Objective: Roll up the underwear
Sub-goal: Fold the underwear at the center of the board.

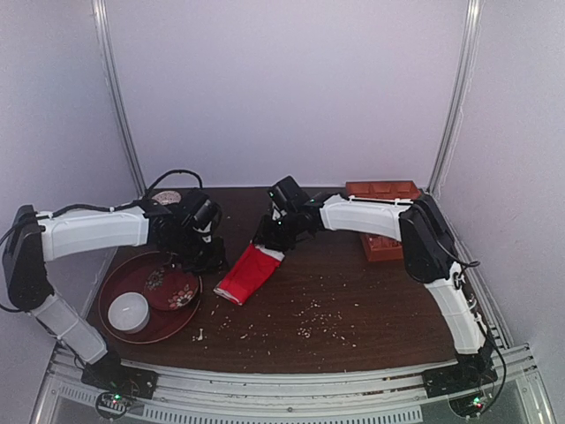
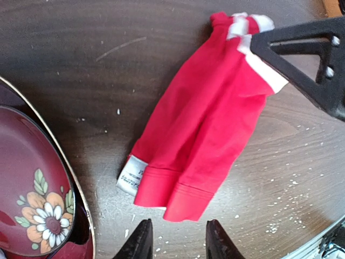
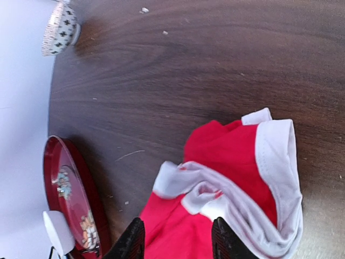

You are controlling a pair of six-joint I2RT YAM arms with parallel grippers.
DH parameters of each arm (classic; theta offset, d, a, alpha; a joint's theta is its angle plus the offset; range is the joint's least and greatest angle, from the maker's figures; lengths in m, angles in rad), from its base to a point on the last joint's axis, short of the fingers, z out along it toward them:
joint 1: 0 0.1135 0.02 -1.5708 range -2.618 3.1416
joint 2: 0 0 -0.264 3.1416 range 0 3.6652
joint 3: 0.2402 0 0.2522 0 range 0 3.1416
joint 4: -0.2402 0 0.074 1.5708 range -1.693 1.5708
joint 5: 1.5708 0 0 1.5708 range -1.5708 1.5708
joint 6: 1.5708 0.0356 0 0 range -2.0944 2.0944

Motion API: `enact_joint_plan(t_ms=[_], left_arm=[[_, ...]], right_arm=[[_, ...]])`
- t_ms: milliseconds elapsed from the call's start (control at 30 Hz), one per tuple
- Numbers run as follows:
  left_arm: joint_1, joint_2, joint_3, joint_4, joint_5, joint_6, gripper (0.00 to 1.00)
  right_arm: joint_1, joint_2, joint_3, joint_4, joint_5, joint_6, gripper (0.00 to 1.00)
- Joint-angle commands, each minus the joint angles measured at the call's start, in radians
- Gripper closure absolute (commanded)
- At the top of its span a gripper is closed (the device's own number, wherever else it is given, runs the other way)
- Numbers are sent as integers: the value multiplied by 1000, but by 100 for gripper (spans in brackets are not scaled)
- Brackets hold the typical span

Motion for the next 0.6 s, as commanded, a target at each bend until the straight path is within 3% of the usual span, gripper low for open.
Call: enact_joint_plan(t_ms=[0,167,367,567], left_arm=[[9,-26,51,-34,-9,20,67],[8,-22,21,52,60,-3,72],[-20,34,6,164,106,-28,82],[-27,147,13,218,118,-39,93]], right_arm=[[-7,-120,-38,31,-3,-29,58],[-13,-180,-109,48,-2,-51,61],[-21,-196,-197,64,-26,-67,94],[-26,-171,-227,84,-35,-61,100]])
